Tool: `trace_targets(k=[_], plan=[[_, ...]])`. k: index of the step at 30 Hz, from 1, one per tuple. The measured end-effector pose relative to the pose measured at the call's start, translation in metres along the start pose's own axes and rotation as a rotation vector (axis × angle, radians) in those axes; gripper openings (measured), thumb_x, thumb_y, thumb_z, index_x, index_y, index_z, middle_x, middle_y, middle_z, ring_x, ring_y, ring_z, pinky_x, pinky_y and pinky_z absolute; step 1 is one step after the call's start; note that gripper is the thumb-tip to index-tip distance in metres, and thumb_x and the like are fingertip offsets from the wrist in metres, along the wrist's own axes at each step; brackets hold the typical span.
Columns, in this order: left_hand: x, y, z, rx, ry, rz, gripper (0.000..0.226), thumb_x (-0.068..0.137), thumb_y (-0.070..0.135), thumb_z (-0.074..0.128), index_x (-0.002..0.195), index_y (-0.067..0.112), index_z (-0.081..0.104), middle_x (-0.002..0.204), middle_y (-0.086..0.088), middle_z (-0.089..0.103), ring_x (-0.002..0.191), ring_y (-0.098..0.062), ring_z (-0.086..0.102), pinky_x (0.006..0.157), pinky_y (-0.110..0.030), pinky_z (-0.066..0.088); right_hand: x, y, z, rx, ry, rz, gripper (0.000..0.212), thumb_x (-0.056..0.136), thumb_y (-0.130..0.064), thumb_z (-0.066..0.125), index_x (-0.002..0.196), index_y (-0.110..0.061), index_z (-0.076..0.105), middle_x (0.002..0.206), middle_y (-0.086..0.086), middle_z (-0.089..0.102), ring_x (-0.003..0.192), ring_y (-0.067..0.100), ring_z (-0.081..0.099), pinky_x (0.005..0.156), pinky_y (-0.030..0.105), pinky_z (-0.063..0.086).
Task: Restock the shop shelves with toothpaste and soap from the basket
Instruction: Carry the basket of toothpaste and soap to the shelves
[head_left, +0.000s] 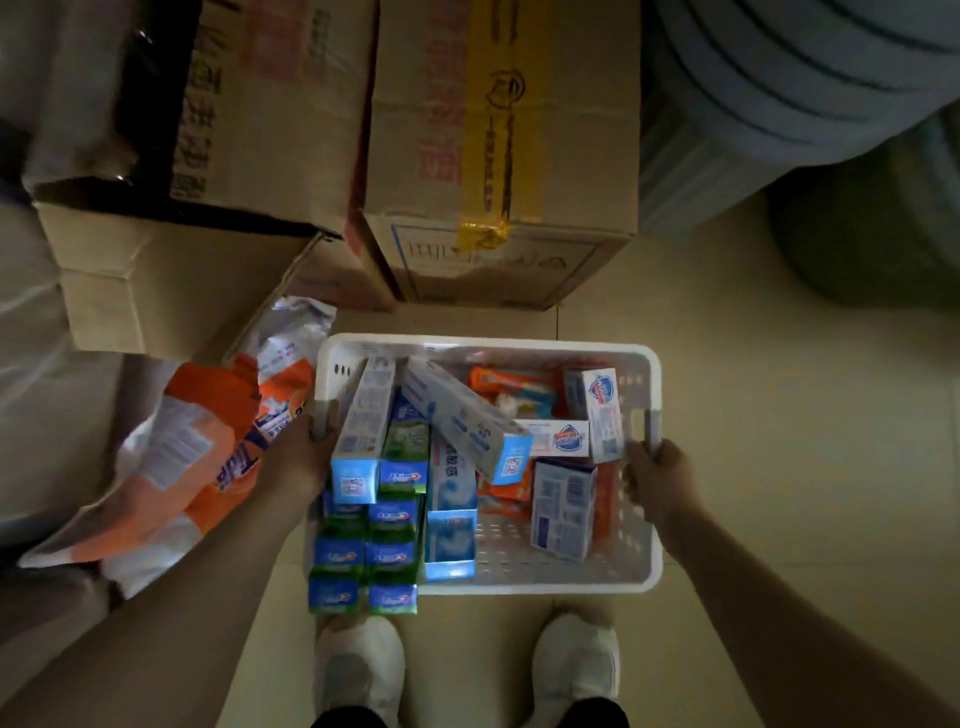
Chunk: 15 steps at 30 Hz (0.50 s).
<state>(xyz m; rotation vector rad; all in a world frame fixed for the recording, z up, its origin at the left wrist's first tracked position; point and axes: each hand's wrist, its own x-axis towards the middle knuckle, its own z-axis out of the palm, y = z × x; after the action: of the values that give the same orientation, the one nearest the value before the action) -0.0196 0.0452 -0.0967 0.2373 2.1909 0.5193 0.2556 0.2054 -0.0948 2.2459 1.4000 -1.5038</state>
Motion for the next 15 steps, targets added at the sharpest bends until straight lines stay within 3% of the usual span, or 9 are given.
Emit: trace_targets(k=[3, 5, 10, 12, 15], plan=[[-0.004, 0.008, 0.004, -0.135, -0.014, -0.088, 0.034, 0.095, 0.036, 0.043, 0.084, 0.006, 0.057, 0.080, -0.011, 0.057, 0.072, -0.022, 0.051, 0.066, -0.026, 0.036, 0.000, -0.006, 0.000, 0.089, -0.034, 0.102, 0.028, 0.096, -0.017, 0.044, 0.069, -0.012, 0.049, 0.057, 0.003, 0.047, 0.039, 0.010, 0.043, 0.037, 0.018, 0.034], [-0.013, 0.012, 0.003, -0.184, 0.001, -0.112, 0.035, 0.095, 0.034, 0.043, 0.074, 0.008, 0.054, 0.070, -0.006, 0.054, 0.062, -0.016, 0.047, 0.056, -0.024, 0.033, -0.003, -0.011, -0.003, 0.125, -0.048, 0.147, 0.028, 0.096, -0.020, 0.046, 0.070, -0.011, 0.050, 0.057, 0.004, 0.045, 0.044, 0.013, 0.039, 0.043, 0.022, 0.032], [-0.053, 0.031, -0.028, -0.115, -0.064, -0.045, 0.033, 0.094, 0.031, 0.048, 0.065, 0.017, 0.053, 0.065, -0.005, 0.055, 0.063, -0.021, 0.051, 0.056, -0.027, 0.037, -0.045, -0.014, -0.032, 0.188, -0.041, 0.202, 0.025, 0.095, -0.021, 0.047, 0.076, -0.006, 0.053, 0.058, 0.006, 0.043, 0.047, 0.015, 0.036, 0.046, 0.024, 0.030], [-0.084, 0.046, -0.050, -0.102, -0.114, 0.013, 0.034, 0.084, 0.045, 0.057, 0.063, 0.019, 0.057, 0.066, -0.005, 0.059, 0.067, -0.022, 0.054, 0.064, -0.031, 0.042, -0.077, -0.013, -0.055, 0.199, -0.050, 0.226, 0.027, 0.094, -0.022, 0.048, 0.074, -0.005, 0.053, 0.057, 0.006, 0.043, 0.046, 0.015, 0.036, 0.045, 0.024, 0.031], [-0.145, 0.078, -0.090, -0.007, -0.118, 0.068, 0.052, 0.063, 0.070, 0.049, 0.063, 0.020, 0.062, 0.066, -0.006, 0.065, 0.066, -0.023, 0.059, 0.069, -0.033, 0.045, -0.137, -0.019, -0.099, 0.225, -0.051, 0.248, 0.028, 0.094, -0.022, 0.049, 0.069, -0.008, 0.052, 0.054, 0.004, 0.041, 0.044, 0.015, 0.033, 0.044, 0.022, 0.028]])
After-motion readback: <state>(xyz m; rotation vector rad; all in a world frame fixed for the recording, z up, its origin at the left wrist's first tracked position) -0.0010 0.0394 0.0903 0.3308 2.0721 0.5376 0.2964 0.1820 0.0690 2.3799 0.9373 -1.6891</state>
